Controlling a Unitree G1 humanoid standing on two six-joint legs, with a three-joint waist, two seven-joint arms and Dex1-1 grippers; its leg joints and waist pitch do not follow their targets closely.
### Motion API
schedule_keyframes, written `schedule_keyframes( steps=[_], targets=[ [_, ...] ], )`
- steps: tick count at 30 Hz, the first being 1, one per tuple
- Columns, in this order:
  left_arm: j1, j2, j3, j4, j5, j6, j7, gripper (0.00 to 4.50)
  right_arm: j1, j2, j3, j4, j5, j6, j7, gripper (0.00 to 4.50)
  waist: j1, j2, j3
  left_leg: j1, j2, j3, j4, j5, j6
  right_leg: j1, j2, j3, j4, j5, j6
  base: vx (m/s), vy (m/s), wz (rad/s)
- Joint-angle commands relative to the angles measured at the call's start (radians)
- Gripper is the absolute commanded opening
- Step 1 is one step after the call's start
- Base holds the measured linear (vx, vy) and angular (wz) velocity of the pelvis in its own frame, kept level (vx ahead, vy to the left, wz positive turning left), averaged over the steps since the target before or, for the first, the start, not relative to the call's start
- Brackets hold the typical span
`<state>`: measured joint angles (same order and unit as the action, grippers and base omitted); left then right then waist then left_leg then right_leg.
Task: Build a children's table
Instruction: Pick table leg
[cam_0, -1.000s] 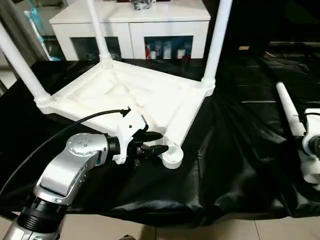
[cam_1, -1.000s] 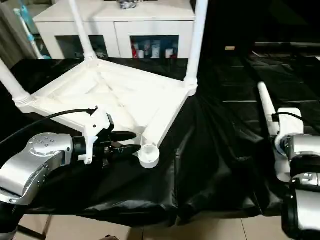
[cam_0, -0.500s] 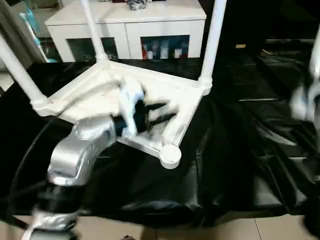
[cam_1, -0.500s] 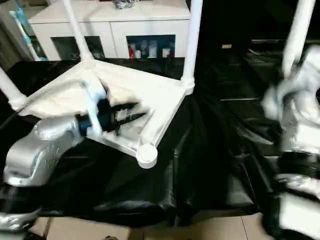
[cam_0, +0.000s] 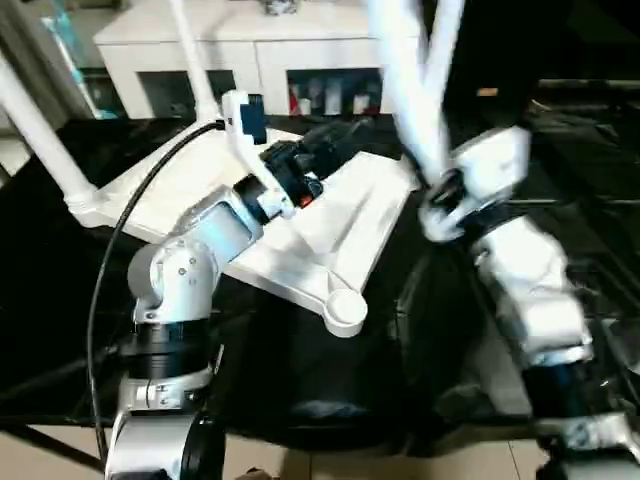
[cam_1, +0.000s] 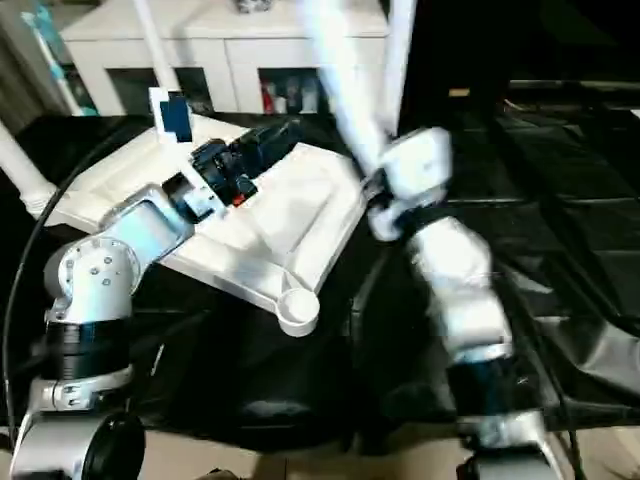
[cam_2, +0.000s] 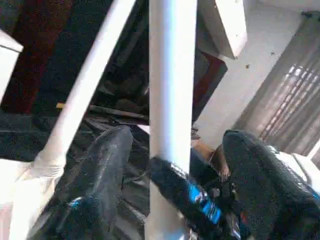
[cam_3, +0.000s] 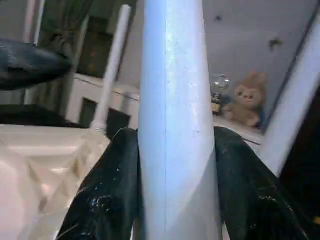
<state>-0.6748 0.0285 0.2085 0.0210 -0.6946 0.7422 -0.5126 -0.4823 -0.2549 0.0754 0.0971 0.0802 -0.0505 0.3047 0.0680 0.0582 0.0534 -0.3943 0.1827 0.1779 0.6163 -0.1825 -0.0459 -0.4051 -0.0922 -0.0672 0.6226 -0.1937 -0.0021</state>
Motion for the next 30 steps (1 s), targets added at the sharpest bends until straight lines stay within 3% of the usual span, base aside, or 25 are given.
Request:
schedule_keyframes(
  steps=[1, 9, 10, 15, 17, 18, 19, 22, 25, 27, 29, 30],
  targets=[
    [-0.005, -0.013, 0.009, 0.025, 0.002, -0.005, 0.037, 3.75, 0.003, 0.008, 0.032, -0.045, -0.011, -0.004, 0.010, 1.76, 0.003, -0.018, -0.076, 0.011, 0.027, -0.010, -0.063, -0.085, 0.095, 0.058, -0.036, 0.037, -0.062, -0.037, -0.224, 0.000, 0.000, 0.00],
    [-0.027, -0.057, 0.036, 0.040, -0.045, -0.019, 0.073, 4.45, 0.014, 0.012, 0.133, -0.036, -0.146, -0.006, 0.012, 1.76, 0.003, -0.022, -0.071, 0.011, 0.028, -0.011, -0.068, -0.125, 0.073, 0.058, -0.040, 0.038, -0.068, -0.098, -0.215, 0.000, 0.000, 0.00],
    [-0.028, -0.073, 0.039, 0.035, -0.056, -0.023, 0.080, 4.46, 0.009, 0.007, 0.161, -0.019, -0.195, -0.003, -0.006, 1.76, 0.002, -0.027, -0.071, 0.011, 0.028, -0.010, -0.067, -0.127, 0.069, 0.059, -0.040, 0.038, -0.069, -0.105, -0.212, 0.000, 0.000, 0.00],
    [-0.026, -0.094, 0.033, 0.026, -0.060, -0.030, 0.090, 4.47, -0.009, 0.016, 0.196, 0.007, -0.264, 0.009, -0.058, 1.76, 0.000, -0.025, -0.070, 0.011, 0.027, -0.011, -0.067, -0.122, 0.064, 0.058, -0.039, 0.039, -0.069, -0.106, -0.200, 0.000, 0.000, 0.00],
    [-0.025, -0.105, 0.028, 0.029, -0.049, -0.027, 0.118, 4.47, -0.026, 0.027, 0.216, 0.020, -0.330, 0.017, -0.109, 1.76, -0.002, -0.025, -0.071, 0.011, 0.027, -0.011, -0.067, -0.116, 0.064, 0.057, -0.038, 0.039, -0.067, -0.090, -0.203, 0.000, 0.000, 0.00],
    [-0.028, -0.114, 0.034, 0.037, -0.046, -0.025, 0.144, 4.20, -0.032, 0.029, 0.222, 0.024, -0.356, 0.019, -0.129, 1.76, -0.003, -0.025, -0.071, 0.012, 0.028, -0.012, -0.067, -0.112, 0.062, 0.057, -0.038, 0.039, -0.065, -0.082, -0.204, 0.000, 0.000, 0.00],
    [-0.038, -0.133, 0.056, 0.066, -0.037, -0.031, 0.212, 4.13, -0.046, 0.031, 0.235, 0.035, -0.427, 0.039, -0.185, 1.76, -0.007, -0.026, -0.071, 0.012, 0.024, -0.010, -0.065, -0.108, 0.053, 0.058, -0.034, 0.038, -0.066, -0.071, -0.210, 0.000, 0.000, 0.00],
    [-0.051, -0.156, 0.092, 0.105, -0.027, -0.072, 0.285, 4.07, -0.059, 0.036, 0.259, 0.058, -0.497, 0.042, -0.230, 1.76, -0.003, -0.025, -0.071, 0.012, 0.023, -0.011, -0.065, -0.118, 0.055, 0.059, -0.037, 0.040, -0.068, -0.081, -0.200, 0.000, 0.000, 0.00],
    [-0.058, -0.170, 0.116, 0.118, -0.035, -0.095, 0.312, 3.69, -0.057, 0.042, 0.283, 0.059, -0.537, 0.036, -0.246, 1.76, -0.004, -0.025, -0.073, 0.012, 0.024, -0.012, -0.064, -0.115, 0.059, 0.060, -0.036, 0.039, -0.064, -0.054, -0.194, 0.000, 0.000, 0.00],
    [-0.062, -0.173, 0.124, 0.120, -0.041, -0.100, 0.322, 3.70, -0.056, 0.049, 0.290, 0.060, -0.553, 0.042, -0.261, 1.76, -0.005, -0.026, -0.073, 0.012, 0.024, -0.012, -0.063, -0.110, 0.066, 0.060, -0.036, 0.039, -0.063, -0.037, -0.197, 0.000, 0.000, 0.00],
    [-0.069, -0.180, 0.136, 0.125, -0.050, -0.109, 0.341, 3.25, -0.057, 0.055, 0.297, 0.065, -0.570, 0.045, -0.274, 1.76, -0.005, -0.024, -0.073, 0.012, 0.024, -0.012, -0.063, -0.110, 0.070, 0.060, -0.036, 0.039, -0.062, -0.032, -0.203, 0.000, 0.000, 0.00],
    [-0.070, -0.181, 0.139, 0.126, -0.052, -0.111, 0.345, 3.25, -0.057, 0.056, 0.298, 0.066, -0.572, 0.046, -0.275, 1.76, -0.005, -0.024, -0.073, 0.012, 0.024, -0.012, -0.063, -0.110, 0.070, 0.060, -0.036, 0.039, -0.062, -0.032, -0.203, 0.000, 0.000, 0.00]
  ],
)
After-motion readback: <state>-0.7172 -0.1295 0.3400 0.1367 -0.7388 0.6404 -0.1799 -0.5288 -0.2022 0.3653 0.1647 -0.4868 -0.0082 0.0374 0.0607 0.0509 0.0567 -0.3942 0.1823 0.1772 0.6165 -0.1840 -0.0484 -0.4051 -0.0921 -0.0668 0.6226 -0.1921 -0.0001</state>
